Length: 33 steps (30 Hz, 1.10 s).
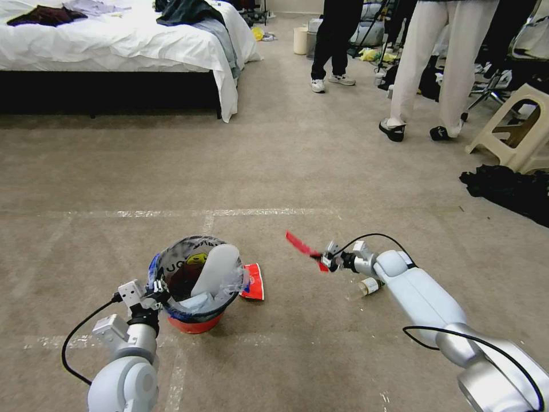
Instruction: Pick up the trash bin and place the garbage on the floor into it.
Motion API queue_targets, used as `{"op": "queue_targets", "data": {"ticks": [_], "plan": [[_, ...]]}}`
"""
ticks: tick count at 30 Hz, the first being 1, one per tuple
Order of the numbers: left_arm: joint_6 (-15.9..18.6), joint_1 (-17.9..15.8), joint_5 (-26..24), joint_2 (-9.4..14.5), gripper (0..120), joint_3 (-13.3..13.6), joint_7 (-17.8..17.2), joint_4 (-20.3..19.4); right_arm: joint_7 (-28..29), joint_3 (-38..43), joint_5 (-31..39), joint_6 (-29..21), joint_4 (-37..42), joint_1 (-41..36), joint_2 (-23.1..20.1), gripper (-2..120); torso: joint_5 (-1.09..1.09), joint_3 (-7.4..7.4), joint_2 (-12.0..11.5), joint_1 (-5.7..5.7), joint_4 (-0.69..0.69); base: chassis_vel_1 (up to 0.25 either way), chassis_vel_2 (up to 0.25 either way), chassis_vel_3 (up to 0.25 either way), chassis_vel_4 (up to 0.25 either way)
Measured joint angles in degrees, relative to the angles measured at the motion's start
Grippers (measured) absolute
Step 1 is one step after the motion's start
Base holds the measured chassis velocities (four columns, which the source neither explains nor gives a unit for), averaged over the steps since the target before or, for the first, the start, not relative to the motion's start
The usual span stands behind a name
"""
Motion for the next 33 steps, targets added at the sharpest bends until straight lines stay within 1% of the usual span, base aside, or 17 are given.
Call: {"op": "queue_targets", "data": {"ticks": [1,3,5,6,7,8,10,12,13,14,16,17,18,19,21,24,33], "plan": [[0.2,0.3,-0.7,0.2,4,0.1,-0.2,-0.4,2.0,0.7,3.9,0.2,4.1,-1.3,-1.0,0,-0.02,0.00,0.0,0.00,0.01,0.000,0.000,0.000,0.000],[0.3,0.5,-0.9,0.3,4,0.1,-0.3,-0.6,3.1,1.0,5.8,0.2,6.2,-2.0,-1.5,0,-0.02,0.00,0.0,-0.01,0.01,0.000,0.000,0.000,0.000],[0.4,1.3,-1.5,0.4,4,0.1,-0.3,-1.1,7.0,2.1,10.9,0.0,14.2,-3.8,-3.1,0,-0.02,0.00,0.0,-0.01,0.00,0.000,0.000,0.000,0.000],[0.4,1.3,-1.5,0.4,4,0.1,-0.3,-1.1,7.0,2.1,10.9,0.0,14.2,-3.8,-3.1,0,-0.02,0.00,0.0,-0.01,0.00,0.000,0.000,0.000,0.000],[0.6,1.7,-1.6,0.4,4,0.3,-0.3,-1.4,9.3,2.5,12.5,-0.3,18.5,-4.5,-3.8,0,-0.03,0.00,0.0,-0.01,0.00,0.000,0.000,0.000,0.000],[0.6,1.7,-1.6,0.4,4,0.3,-0.3,-1.4,9.3,2.5,12.5,-0.3,18.5,-4.5,-3.8,0,-0.03,0.00,0.0,-0.01,0.00,0.000,0.000,0.000,0.000],[0.9,1.9,-1.7,0.2,4,0.6,-0.2,-1.7,12.7,2.8,14.6,-0.6,25.3,-5.0,-4.6,0,-0.02,0.00,0.0,-0.01,0.01,0.000,0.000,0.000,0.000],[0.9,1.9,-1.7,0.1,4,0.7,-0.2,-1.8,13.1,2.8,14.9,-0.7,26.2,-5.0,-4.7,0,-0.02,0.00,0.0,-0.01,0.02,0.000,0.000,0.000,0.000],[1.1,1.9,-1.7,0.0,4,1.1,-0.3,-2.0,15.1,2.8,16.4,-0.7,30.1,-5.0,-5.0,0,-0.03,-0.01,0.0,-0.01,0.01,0.000,0.000,0.000,0.000],[1.1,1.9,-1.7,0.0,4,1.1,-0.3,-2.0,15.1,2.8,16.4,-0.7,30.1,-5.0,-5.0,0,-0.03,-0.01,0.0,-0.01,0.01,0.000,0.000,0.000,0.000],[1.4,2.1,-1.7,-0.1,4,1.6,-0.3,-2.2,16.8,2.2,18.6,-1.0,34.6,-4.9,-5.6,0,-0.01,0.00,0.0,-0.01,0.01,0.000,0.000,0.000,0.000],[1.4,2.1,-1.7,-0.1,4,1.6,-0.3,-2.2,16.8,2.2,18.6,-1.0,34.6,-4.9,-5.6,0,-0.01,0.00,0.0,-0.01,0.01,0.000,0.000,0.000,0.000],[1.5,2.2,-1.7,-0.2,4,1.9,-0.4,-2.4,17.4,1.5,20.0,-1.1,37.7,-4.7,-6.1,0,-0.05,0.00,0.0,-0.01,0.01,0.000,0.000,0.000,0.000],[1.5,2.2,-1.7,-0.2,4,1.9,-0.4,-2.4,17.4,1.5,20.0,-1.1,37.7,-4.7,-6.1,0,-0.05,0.00,0.0,-0.01,0.01,0.000,0.000,0.000,0.000],[1.6,2.6,-1.7,-0.2,4,2.1,-0.4,-2.4,17.7,0.0,22.3,-1.2,42.8,-4.7,-6.8,0,-0.02,0.00,0.0,-0.01,0.01,0.000,0.000,0.000,0.000],[1.8,2.8,-1.7,-0.4,4,2.2,-0.3,-2.5,17.3,-1.8,24.0,-1.4,47.0,-4.8,-7.4,0,-0.02,0.00,0.0,-0.01,0.01,0.000,0.000,0.000,0.000],[2.3,2.8,-2.0,-1.1,4,2.6,0.0,-3.3,15.2,-7.1,24.5,-1.2,50.0,-4.4,-6.4,0,-0.02,0.00,0.0,-0.01,0.01,0.000,0.000,0.000,0.000]]}}
